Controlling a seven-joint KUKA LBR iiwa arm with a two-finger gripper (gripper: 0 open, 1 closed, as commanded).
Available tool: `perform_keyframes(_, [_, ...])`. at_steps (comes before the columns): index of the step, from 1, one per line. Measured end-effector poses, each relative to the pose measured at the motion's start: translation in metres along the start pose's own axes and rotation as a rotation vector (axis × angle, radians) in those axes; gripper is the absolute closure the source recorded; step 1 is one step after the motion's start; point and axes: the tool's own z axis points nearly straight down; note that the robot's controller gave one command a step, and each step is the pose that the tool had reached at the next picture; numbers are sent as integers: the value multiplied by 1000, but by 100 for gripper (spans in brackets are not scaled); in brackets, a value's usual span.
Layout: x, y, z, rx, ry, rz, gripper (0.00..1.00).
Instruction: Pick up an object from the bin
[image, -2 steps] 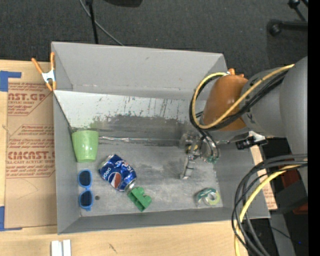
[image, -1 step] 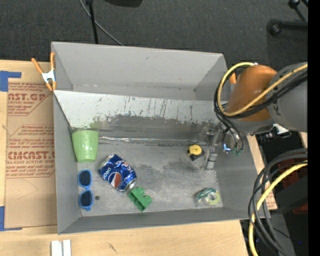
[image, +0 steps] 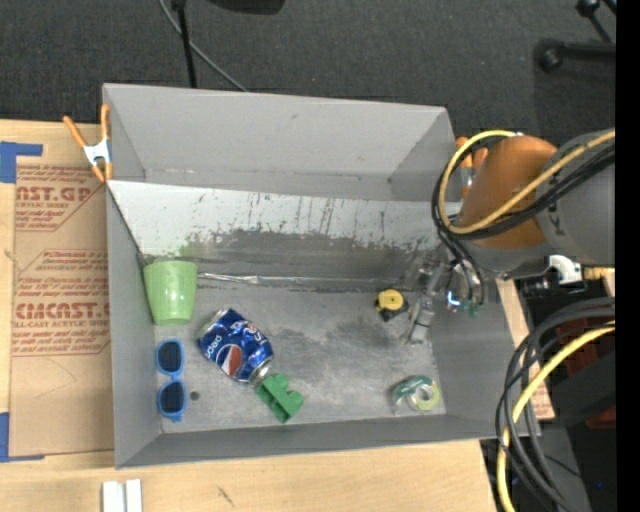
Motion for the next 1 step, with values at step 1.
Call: perform_keyframes(1, [-1, 6, 31, 0, 2, 136, 0])
